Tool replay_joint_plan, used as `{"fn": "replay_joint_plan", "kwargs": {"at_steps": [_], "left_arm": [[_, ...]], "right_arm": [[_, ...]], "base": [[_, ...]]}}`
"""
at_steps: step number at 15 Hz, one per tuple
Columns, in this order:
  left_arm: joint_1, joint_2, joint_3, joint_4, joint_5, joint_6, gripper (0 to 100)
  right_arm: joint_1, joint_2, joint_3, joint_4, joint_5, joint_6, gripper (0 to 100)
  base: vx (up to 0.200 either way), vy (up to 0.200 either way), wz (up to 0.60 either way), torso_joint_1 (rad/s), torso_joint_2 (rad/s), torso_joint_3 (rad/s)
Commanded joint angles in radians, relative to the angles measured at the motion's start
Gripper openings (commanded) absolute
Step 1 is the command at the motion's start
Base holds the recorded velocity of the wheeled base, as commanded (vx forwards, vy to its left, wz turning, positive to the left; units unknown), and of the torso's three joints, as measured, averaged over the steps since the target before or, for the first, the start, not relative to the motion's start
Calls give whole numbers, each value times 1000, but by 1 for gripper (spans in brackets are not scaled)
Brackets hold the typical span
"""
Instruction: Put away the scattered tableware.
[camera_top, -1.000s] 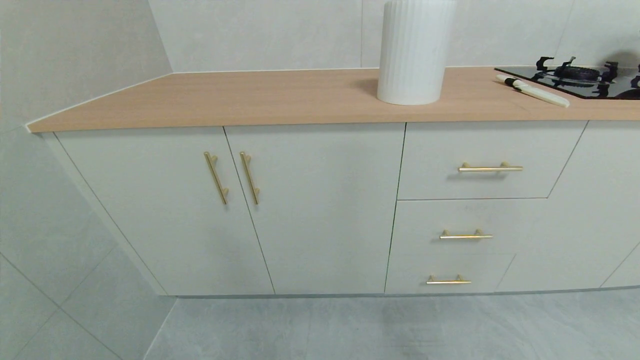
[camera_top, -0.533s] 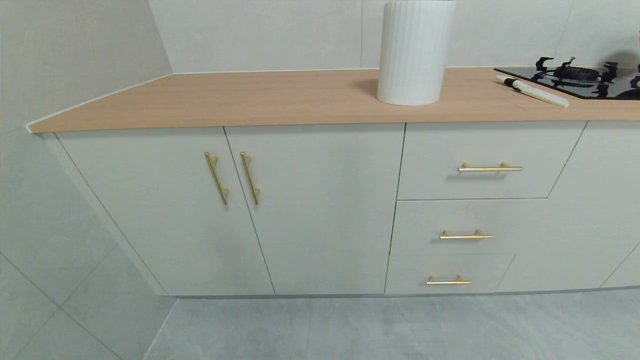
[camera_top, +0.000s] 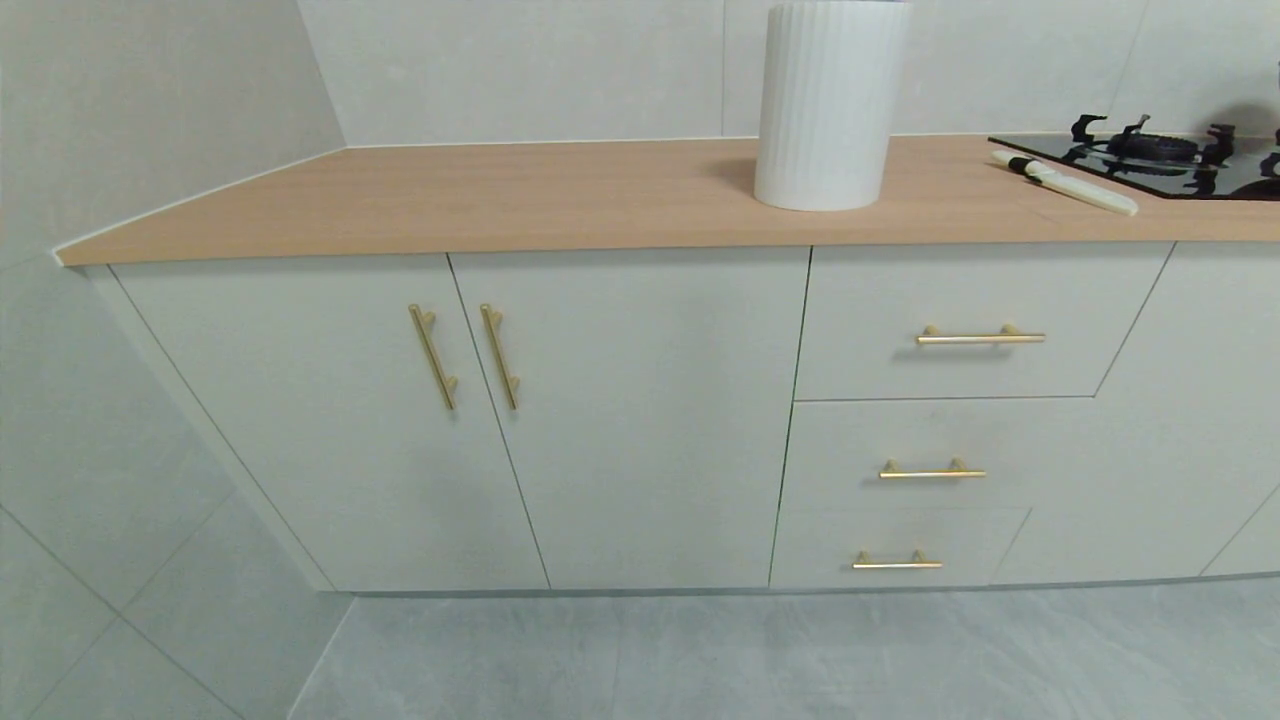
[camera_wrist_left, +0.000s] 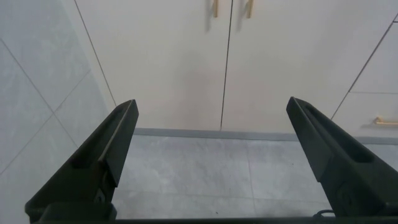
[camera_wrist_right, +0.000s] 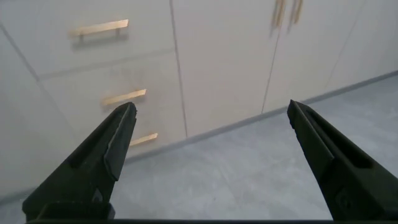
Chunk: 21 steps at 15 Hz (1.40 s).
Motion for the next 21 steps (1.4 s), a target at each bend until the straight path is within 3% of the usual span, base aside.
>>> {"fn": "replay_joint_plan", "kwargs": {"at_steps": [1,2,3,4,5,13,21], "left_arm": [[0,0,0,0,1,-1,100],[0,0,0,0,1,-1,100],[0,0,0,0,1,-1,100],[0,0,0,0,1,-1,100],[0,0,0,0,1,-1,100],[0,0,0,0,1,-2,100],[0,0,0,-2,-1,-1,100]], "right_arm": [[0,-4,254,-194,115,3,100],[0,-4,343,-327,157,2,100],[0,-4,486,-543,232,-3,100],[0,-4,533,-626,264,-14,100],[0,-4,532,-546,279,-17,100],[0,-4,532,-546,319,-41,100],[0,-4,532,-546,319,-41,100]], "base": [[0,0,0,0,0,0],[0,0,0,0,0,0],[0,0,0,0,0,0],[0,0,0,0,0,0],[0,0,0,0,0,0],[0,0,0,0,0,0],[200,0,0,2,3,5]]}}
